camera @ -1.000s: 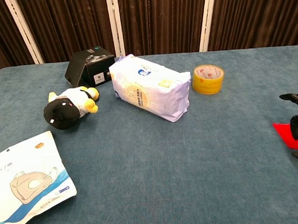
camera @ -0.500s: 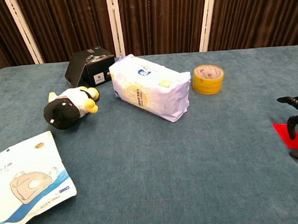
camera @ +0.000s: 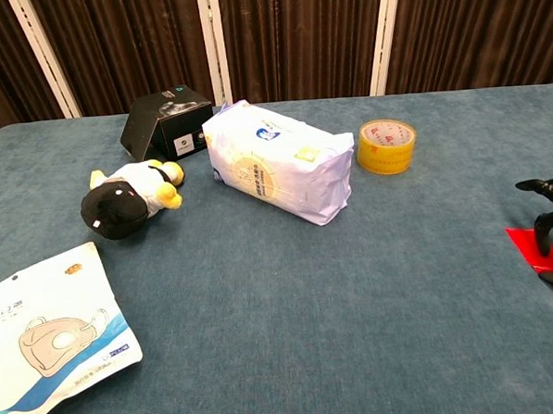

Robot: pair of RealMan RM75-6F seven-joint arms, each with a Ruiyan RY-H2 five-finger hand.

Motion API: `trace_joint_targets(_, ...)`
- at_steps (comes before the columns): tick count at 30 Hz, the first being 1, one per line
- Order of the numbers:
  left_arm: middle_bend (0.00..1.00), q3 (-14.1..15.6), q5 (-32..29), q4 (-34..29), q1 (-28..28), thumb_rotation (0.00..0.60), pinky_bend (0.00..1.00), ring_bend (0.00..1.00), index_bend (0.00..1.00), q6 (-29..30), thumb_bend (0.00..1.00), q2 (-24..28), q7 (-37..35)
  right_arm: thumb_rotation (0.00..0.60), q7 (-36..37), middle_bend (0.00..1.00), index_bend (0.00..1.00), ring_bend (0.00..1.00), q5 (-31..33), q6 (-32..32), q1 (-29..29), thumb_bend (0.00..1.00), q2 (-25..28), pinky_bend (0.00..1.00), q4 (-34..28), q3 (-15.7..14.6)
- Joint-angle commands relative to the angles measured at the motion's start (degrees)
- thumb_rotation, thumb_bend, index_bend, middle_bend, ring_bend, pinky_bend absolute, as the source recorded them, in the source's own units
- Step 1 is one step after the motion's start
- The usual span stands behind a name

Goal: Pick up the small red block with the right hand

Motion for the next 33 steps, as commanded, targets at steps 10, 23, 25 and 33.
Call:
trace_joint_targets(10,0.0,-0.1,-0.5,0.2,-0.1,0.365,0.0,0.0,0.0,0.1,0.0,-0.3,0.7,0.6,0.9,0.0,0.53,0.0,0.5,-1.1,0.7,0.35,-0.4,0.0,1.4,-0.1)
trace_joint_targets(23,0.0,0.0,-1.1,0.2,-0.2,0.388,0.0,0.0,0.0,-0.5,0.0,-0.4,1.3,0.6,1.6,0.05,0.65,0.0,0.3,-1.7,0.9,0.44,-1.4,0.0,2.3,-1.0)
trace_joint_targets(25,0.0,0.0,-1.2,0.2,-0.3,0.388,0.0,0.0,0.0,-0.6,0.0,-0.3,1.3,0.6,1.6,0.05,0.66,0.0,0.3,-1.5,0.9,0.45,-1.5,0.0,2.5,-0.9)
trace_joint_targets(33,0.0,0.3,-1.2,-0.1,-0.4,0.39,0.0,0.0,0.0,-1.1,0.0,0.0,1.0,0.6,2.3,0.07,0.7,0.0,0.4,-1.3,1.0,0.48,-2.1,0.0,3.2,-1.0)
